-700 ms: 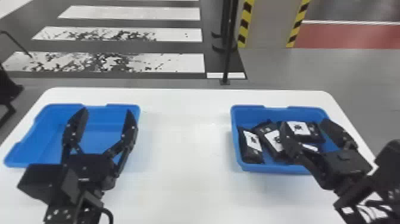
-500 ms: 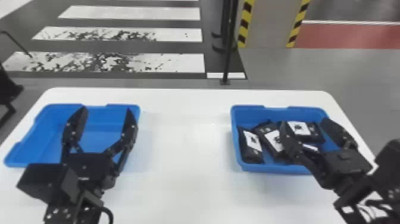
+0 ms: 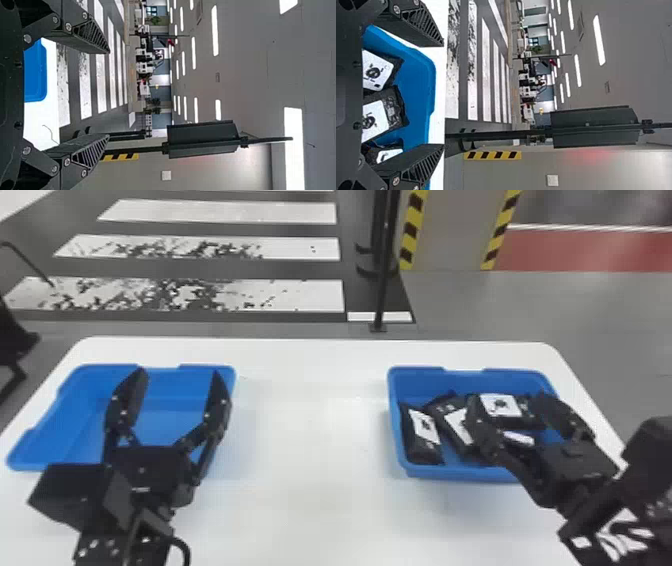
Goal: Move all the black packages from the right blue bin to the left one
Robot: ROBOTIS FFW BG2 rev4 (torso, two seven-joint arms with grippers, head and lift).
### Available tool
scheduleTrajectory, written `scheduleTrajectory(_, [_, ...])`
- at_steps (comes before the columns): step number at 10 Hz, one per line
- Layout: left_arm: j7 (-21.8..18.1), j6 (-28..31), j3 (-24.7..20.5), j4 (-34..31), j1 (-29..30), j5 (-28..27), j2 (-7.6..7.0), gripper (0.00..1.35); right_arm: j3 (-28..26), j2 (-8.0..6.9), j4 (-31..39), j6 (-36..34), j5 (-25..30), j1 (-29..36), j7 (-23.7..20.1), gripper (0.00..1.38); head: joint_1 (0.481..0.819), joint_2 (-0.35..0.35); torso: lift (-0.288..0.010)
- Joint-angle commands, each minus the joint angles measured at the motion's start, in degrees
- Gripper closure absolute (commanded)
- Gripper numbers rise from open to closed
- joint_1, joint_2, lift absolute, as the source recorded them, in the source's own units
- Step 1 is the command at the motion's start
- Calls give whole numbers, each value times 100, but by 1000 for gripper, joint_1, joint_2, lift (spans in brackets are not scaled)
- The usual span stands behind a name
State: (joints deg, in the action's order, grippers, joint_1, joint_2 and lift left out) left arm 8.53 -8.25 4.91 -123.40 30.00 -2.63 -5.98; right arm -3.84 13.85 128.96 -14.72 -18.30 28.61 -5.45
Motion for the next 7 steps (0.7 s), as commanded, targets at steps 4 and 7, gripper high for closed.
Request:
scheduleTrajectory(4, [-9, 9, 11, 0, 9, 0, 0, 334, -50, 101, 302, -3112, -364, -1061, -44, 154, 695, 3, -181])
scheduleTrajectory(7, [-18, 37, 0, 14, 23, 23, 0, 334, 64, 118, -1006, -3379, -444, -1961, -457, 148, 695, 2, -181])
